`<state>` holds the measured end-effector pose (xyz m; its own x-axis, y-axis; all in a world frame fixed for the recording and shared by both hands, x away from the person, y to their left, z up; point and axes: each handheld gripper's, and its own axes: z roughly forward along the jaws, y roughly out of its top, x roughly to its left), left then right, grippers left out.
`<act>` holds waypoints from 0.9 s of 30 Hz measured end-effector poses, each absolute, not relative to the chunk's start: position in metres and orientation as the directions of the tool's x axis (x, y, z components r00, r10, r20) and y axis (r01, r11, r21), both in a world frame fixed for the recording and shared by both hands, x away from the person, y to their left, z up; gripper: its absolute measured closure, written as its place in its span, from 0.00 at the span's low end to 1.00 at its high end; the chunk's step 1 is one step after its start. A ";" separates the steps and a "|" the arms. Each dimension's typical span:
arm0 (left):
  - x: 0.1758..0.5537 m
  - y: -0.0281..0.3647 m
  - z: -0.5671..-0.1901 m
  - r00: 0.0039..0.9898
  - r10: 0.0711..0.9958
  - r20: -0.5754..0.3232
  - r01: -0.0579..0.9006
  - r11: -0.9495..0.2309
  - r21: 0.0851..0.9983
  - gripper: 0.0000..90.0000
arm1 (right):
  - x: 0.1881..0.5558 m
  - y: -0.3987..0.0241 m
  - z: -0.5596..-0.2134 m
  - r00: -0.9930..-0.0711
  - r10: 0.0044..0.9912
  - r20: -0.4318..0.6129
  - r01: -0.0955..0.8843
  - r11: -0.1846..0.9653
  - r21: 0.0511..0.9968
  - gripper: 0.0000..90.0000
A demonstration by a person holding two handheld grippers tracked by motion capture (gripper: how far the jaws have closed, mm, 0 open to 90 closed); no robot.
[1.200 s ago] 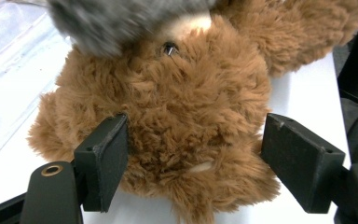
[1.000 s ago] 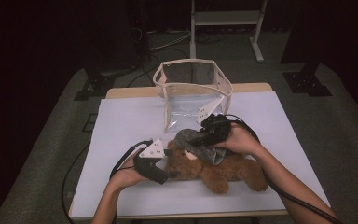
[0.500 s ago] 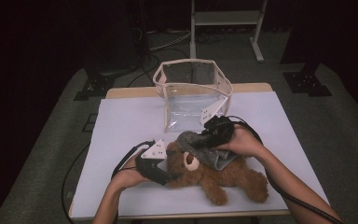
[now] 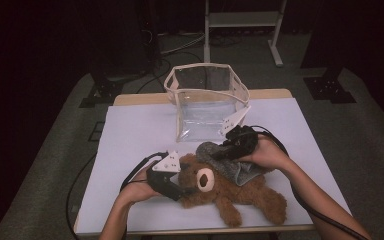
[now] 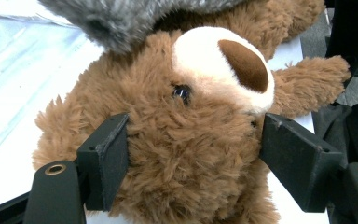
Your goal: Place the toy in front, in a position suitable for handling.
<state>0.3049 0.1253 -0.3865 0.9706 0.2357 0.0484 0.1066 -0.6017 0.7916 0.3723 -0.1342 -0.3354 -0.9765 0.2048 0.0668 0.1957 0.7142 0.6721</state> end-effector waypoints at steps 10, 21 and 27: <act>0.300 0.117 -0.385 0.980 0.194 0.033 0.093 -0.604 0.791 0.28 | 0.360 -0.140 -0.341 -0.979 0.181 0.090 0.193 0.714 0.673 0.83; 0.307 0.121 -0.372 0.981 0.192 0.014 0.101 -0.577 0.811 0.28 | 0.355 -0.181 -0.345 -0.965 0.251 0.074 0.237 0.723 0.649 0.83; 0.312 0.112 -0.367 0.983 0.183 0.002 0.108 -0.590 0.800 0.27 | 0.333 -0.177 -0.350 -0.975 0.199 0.097 0.211 0.705 0.677 0.83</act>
